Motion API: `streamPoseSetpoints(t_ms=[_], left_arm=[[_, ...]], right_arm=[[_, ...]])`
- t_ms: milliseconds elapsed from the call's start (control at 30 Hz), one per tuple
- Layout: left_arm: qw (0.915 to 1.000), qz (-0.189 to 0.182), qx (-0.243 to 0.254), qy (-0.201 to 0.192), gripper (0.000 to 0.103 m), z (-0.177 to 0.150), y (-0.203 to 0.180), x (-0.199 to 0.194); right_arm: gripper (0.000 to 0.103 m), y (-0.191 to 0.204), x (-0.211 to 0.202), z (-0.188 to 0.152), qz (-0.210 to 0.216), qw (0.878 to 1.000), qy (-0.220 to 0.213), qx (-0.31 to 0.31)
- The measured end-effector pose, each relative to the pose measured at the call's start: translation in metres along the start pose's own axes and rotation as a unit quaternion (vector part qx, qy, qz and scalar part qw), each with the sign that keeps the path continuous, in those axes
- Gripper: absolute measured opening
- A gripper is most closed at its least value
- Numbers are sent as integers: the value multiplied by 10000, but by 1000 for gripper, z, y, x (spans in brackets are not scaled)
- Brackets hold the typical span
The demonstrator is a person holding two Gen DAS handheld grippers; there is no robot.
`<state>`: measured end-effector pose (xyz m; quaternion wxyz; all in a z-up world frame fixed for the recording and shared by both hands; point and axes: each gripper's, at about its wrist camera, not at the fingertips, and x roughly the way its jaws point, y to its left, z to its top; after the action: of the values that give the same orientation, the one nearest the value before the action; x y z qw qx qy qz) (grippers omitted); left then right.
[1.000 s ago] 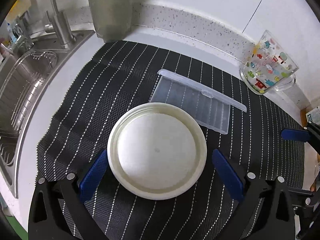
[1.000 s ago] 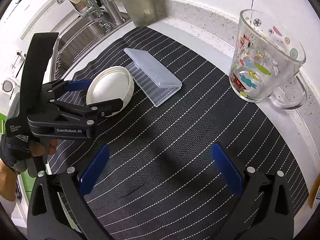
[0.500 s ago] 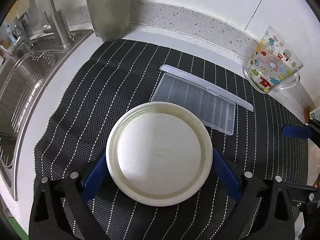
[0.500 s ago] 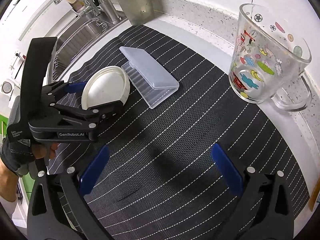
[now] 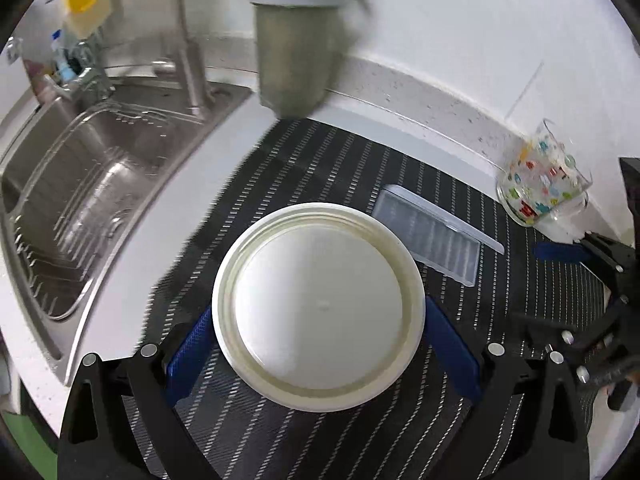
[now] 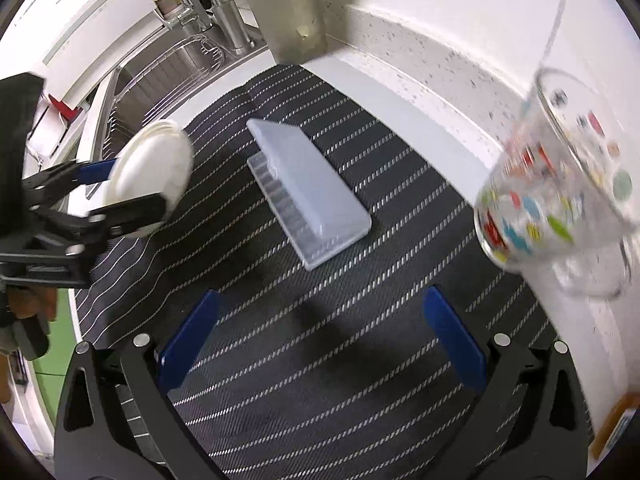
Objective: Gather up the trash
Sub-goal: 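Grasp the white round lid with the left tool while the right tool grasps the clear tray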
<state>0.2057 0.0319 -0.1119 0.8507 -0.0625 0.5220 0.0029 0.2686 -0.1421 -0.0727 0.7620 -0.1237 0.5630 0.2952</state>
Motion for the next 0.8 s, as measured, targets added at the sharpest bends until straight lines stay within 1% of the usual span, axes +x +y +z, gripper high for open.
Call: streamPoseSetpoints(t_ms=[100, 300, 333, 367, 500, 567, 600, 633, 700, 733, 767, 800], left_arm=[[10000, 18, -87, -45, 94, -2, 8, -7], [9998, 16, -194, -63, 94, -6, 19, -10], [9998, 13, -210, -62, 94, -7, 19, -10], [9997, 5, -229, -57, 94, -8, 21, -9], [9996, -3, -281, -42, 94, -8, 26, -7], [9995, -6, -307, -39, 94, -9, 27, -8], [9995, -12, -319, -39, 94, -9, 28, -8], [9994, -26, -340, -40, 94, -9, 29, -8], [9993, -35, -358, -45, 94, -11, 29, -10], [9993, -41, -368, -46, 94, -11, 29, -12], [9993, -45, -376, -51, 94, -12, 28, -13], [9993, -43, -380, -59, 94, -13, 28, -15]], right_arm=[[100, 2, 11, 13, -86, 9997, 14, -220], [99, 8, 22, 29, -132, 9988, -64, -469], [94, 8, 24, 31, -138, 9986, -78, -502], [84, 9, 26, 33, -145, 9985, -62, -522], [69, 11, 36, 37, -142, 9981, 3, -603], [45, 12, 38, 38, -202, 9976, -5, -662], [38, 12, 38, 39, -199, 9975, -15, -675], [34, 12, 36, 39, -177, 9975, -54, -688], [23, 12, 32, 39, -208, 9971, -155, -712], [11, 12, 29, 39, -226, 9971, -196, -705], [6, 12, 26, 40, -196, 9973, -207, -682], [6, 11, 22, 39, -173, 9975, -234, -642]])
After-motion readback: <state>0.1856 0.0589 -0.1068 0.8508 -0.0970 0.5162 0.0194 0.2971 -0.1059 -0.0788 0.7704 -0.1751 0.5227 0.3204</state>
